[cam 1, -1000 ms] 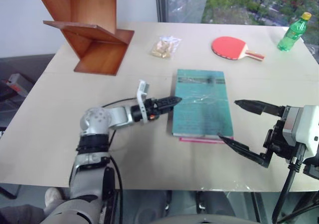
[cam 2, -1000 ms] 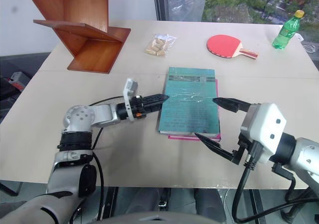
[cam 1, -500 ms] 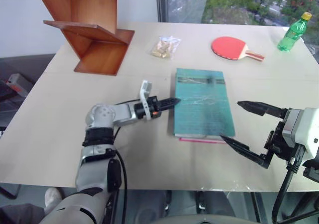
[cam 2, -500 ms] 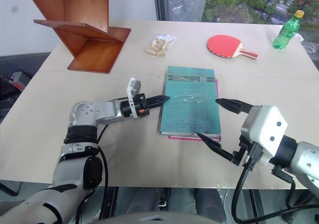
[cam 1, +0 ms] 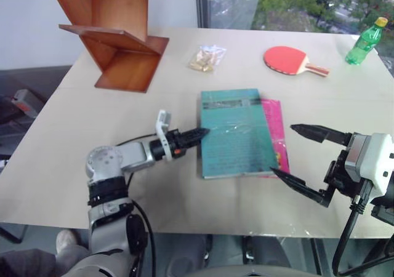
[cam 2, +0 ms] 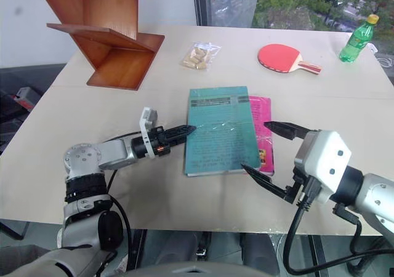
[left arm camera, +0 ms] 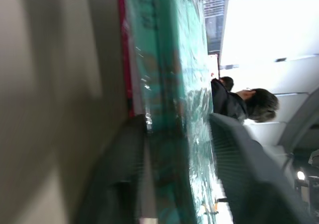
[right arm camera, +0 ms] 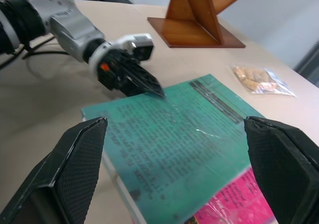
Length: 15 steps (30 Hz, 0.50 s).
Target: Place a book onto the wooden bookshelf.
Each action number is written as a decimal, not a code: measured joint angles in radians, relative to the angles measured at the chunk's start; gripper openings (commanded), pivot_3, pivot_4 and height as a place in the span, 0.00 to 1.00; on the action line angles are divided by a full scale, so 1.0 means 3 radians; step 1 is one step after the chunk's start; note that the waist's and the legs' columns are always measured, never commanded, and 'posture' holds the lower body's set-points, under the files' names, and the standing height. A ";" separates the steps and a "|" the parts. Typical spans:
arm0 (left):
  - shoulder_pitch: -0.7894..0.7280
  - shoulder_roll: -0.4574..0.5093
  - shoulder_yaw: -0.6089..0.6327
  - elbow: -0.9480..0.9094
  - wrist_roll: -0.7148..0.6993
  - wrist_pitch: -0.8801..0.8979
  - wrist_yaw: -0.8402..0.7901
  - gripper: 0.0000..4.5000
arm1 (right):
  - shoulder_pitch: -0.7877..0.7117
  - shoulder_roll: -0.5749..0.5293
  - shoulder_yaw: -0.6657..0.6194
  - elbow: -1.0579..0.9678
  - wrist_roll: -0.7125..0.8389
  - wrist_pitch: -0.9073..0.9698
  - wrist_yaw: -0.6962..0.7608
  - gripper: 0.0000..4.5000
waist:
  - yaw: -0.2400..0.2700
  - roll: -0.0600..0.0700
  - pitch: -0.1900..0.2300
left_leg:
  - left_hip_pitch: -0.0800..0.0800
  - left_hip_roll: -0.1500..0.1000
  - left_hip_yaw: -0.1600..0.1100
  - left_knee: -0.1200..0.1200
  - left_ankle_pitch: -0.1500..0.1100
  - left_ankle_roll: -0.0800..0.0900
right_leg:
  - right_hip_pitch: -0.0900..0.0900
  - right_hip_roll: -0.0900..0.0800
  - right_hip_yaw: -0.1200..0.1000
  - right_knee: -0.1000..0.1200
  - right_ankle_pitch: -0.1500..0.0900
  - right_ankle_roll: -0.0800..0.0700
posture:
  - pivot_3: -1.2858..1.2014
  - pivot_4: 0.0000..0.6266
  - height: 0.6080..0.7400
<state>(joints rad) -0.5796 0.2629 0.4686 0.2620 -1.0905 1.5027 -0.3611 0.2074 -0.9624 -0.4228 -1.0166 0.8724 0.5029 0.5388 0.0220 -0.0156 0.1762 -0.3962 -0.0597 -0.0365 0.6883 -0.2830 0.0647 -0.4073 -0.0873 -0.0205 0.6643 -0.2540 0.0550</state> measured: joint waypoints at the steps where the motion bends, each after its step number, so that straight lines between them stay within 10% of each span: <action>1: -0.0044 0.0002 -0.0017 0.0058 0.0004 0.0000 -0.0008 0.55 | -0.0006 -0.0001 0.0005 0.0003 0.0001 0.0010 0.0002 1.00 | -0.0003 -0.0002 -0.0001 | 0.0000 0.0000 0.0000 0.0000 0.0000 0.0000 | 0.0000 0.0000 0.0000 0.0000 0.0000 0.0000 | 0.52 0.24 1.00; 11: -0.0407 0.0124 -0.0466 0.0646 0.0301 -0.0116 -0.0603 0.55 | 0.0130 -0.0021 -0.0086 -0.0013 0.0093 0.0047 -0.0015 1.00 | -0.0009 -0.0003 -0.0002 | 0.0000 -0.0001 0.0000 0.0000 0.0000 0.0000 | 0.0000 0.0001 0.0001 0.0000 0.0000 0.0000 | 0.52 0.24 1.00; 15: -0.0553 0.0209 -0.0689 0.0877 0.0477 -0.0181 -0.0940 0.28 | 0.0268 -0.0111 -0.0099 -0.0016 0.0128 -0.0053 -0.0033 1.00 | -0.0020 -0.0003 -0.0002 | 0.0000 -0.0002 0.0001 -0.0001 0.0000 0.0000 | 0.0000 0.0001 0.0001 0.0000 0.0000 0.0000 | 0.52 0.24 1.00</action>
<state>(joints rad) -0.7456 0.3258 0.2618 0.5252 -0.9474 1.4484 -0.6430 0.2878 -0.9955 -0.4525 -1.0214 0.9108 0.4869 0.5289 0.0160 -0.0165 0.1754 -0.3962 -0.0602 -0.0363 0.6881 -0.2830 0.0648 -0.4074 -0.0871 -0.0202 0.6642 -0.2540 0.0551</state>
